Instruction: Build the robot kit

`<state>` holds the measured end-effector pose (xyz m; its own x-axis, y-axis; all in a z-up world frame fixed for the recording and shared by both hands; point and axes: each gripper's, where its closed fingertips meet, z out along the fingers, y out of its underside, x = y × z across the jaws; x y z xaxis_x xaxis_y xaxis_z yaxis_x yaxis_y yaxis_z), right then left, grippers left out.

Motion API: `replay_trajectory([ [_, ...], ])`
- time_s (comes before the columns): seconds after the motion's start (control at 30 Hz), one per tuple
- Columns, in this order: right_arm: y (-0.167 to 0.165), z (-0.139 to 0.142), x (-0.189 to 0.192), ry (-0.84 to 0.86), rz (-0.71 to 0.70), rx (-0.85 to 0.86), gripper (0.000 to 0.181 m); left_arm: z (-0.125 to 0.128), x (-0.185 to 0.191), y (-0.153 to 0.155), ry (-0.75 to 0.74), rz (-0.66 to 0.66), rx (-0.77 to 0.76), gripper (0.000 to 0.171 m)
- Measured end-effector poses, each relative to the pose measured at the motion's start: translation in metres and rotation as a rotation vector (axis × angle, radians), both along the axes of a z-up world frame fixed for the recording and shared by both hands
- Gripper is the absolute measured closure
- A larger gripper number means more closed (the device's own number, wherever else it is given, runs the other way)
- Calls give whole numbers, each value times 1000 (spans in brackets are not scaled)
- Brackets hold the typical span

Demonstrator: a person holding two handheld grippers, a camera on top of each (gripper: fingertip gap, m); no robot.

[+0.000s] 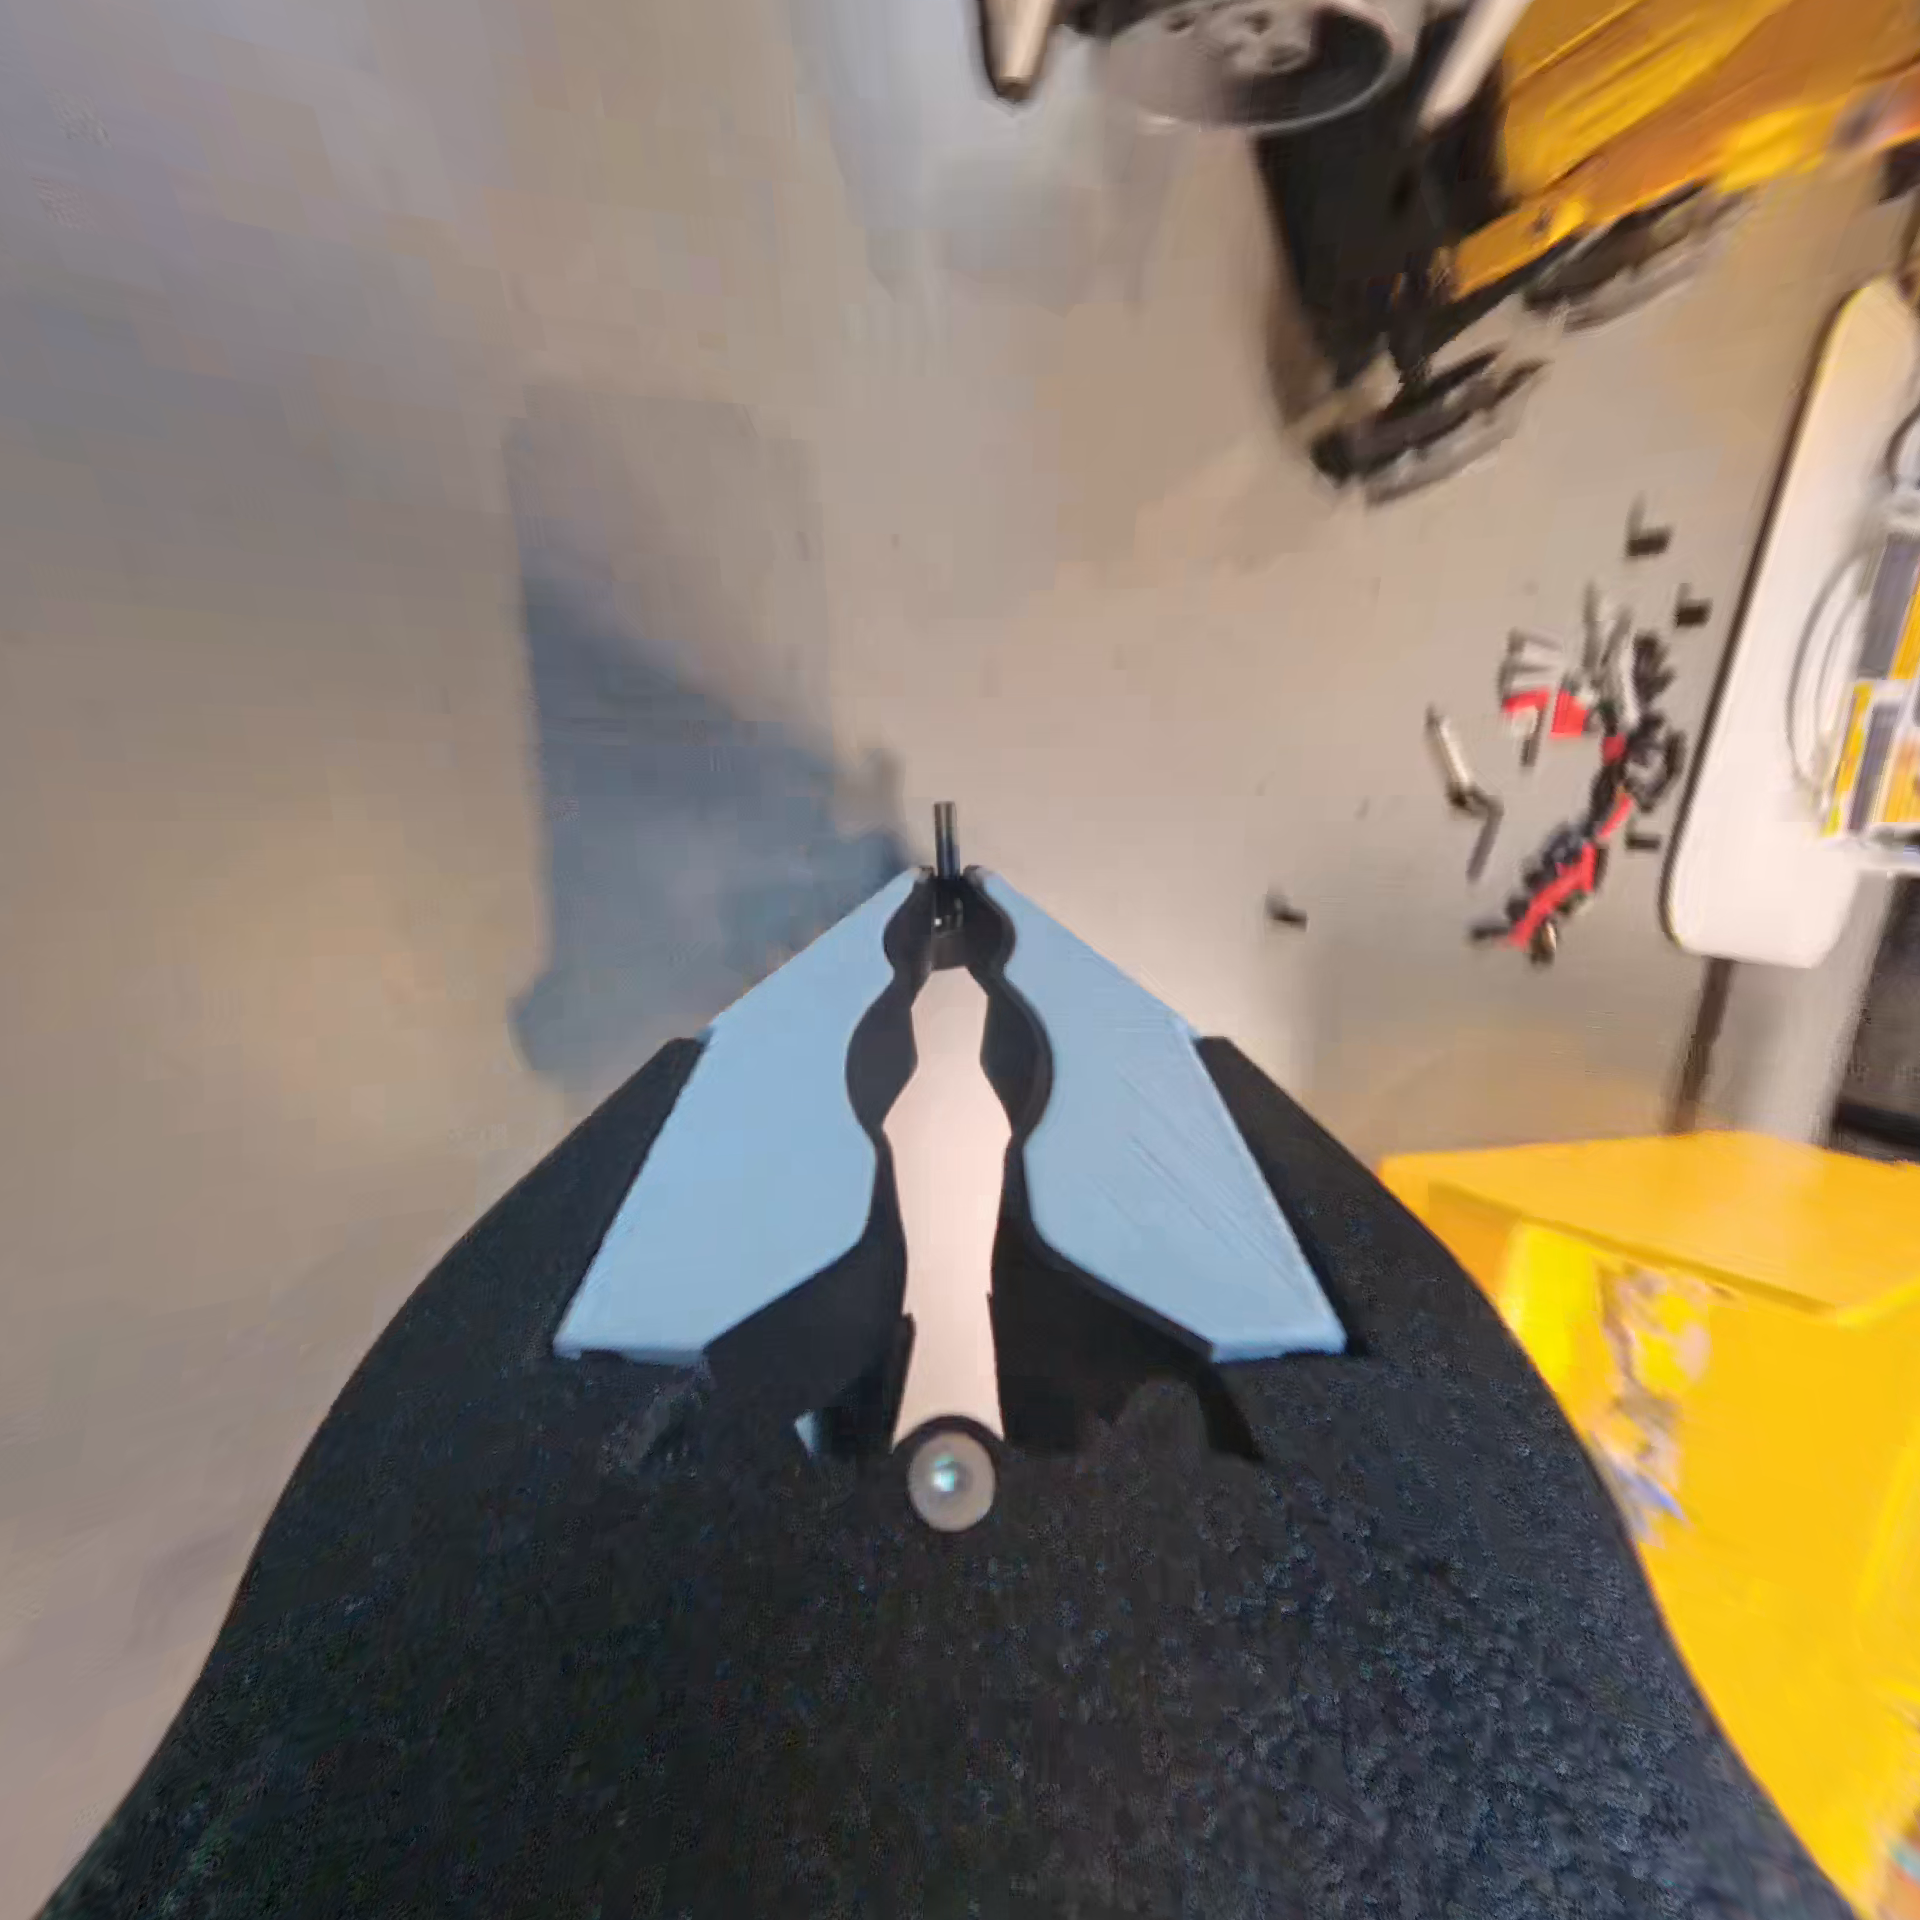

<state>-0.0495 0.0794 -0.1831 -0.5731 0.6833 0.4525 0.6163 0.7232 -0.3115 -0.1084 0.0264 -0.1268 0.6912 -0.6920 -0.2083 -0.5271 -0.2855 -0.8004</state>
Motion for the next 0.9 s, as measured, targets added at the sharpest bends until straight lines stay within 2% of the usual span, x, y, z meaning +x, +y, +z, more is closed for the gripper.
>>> replay_trajectory([
  [0.03, -20, 18, -10, 123, 47, -78, 177, 0, 12, -5, -39, -43, -17, 132],
  [0.07, -38, 44, -19, 214, 88, -86, 177, -8, 23, -6, 23, -72, -13, 132],
  [0.1, -47, 65, -25, 279, 112, -92, 177, -11, 32, -3, 51, -85, -2, 131],
  [0.13, -43, 71, -24, 276, 96, -99, 177, -5, 35, 0, 15, -80, 3, 132],
  [0.23, -27, 66, -17, 297, 53, -127, 177, 11, 23, 5, -66, -43, 40, 132],
  [0.43, -30, 59, -12, 461, -22, -341, 176, -38, 27, -5, 15, -92, -124, 131],
  [0.57, -33, 77, -9, 603, -69, -593, 175, -46, 36, -9, -36, -125, -197, 131],
  [0.67, -36, 95, -6, 691, -86, -815, 175, -41, 37, -8, -97, -131, -212, 128],
  [0.73, -39, 105, -5, 729, -83, -962, 176, -32, 38, -7, -140, -138, -194, 119],
  [0.83, -42, 121, -5, 781, -72, -1192, 176, 6, 55, -8, -327, -205, -97, 118],
  [0.9, -42, 131, -6, 826, -68, -1304, 176, 35, 64, -8, -493, -230, -57, 128],
])
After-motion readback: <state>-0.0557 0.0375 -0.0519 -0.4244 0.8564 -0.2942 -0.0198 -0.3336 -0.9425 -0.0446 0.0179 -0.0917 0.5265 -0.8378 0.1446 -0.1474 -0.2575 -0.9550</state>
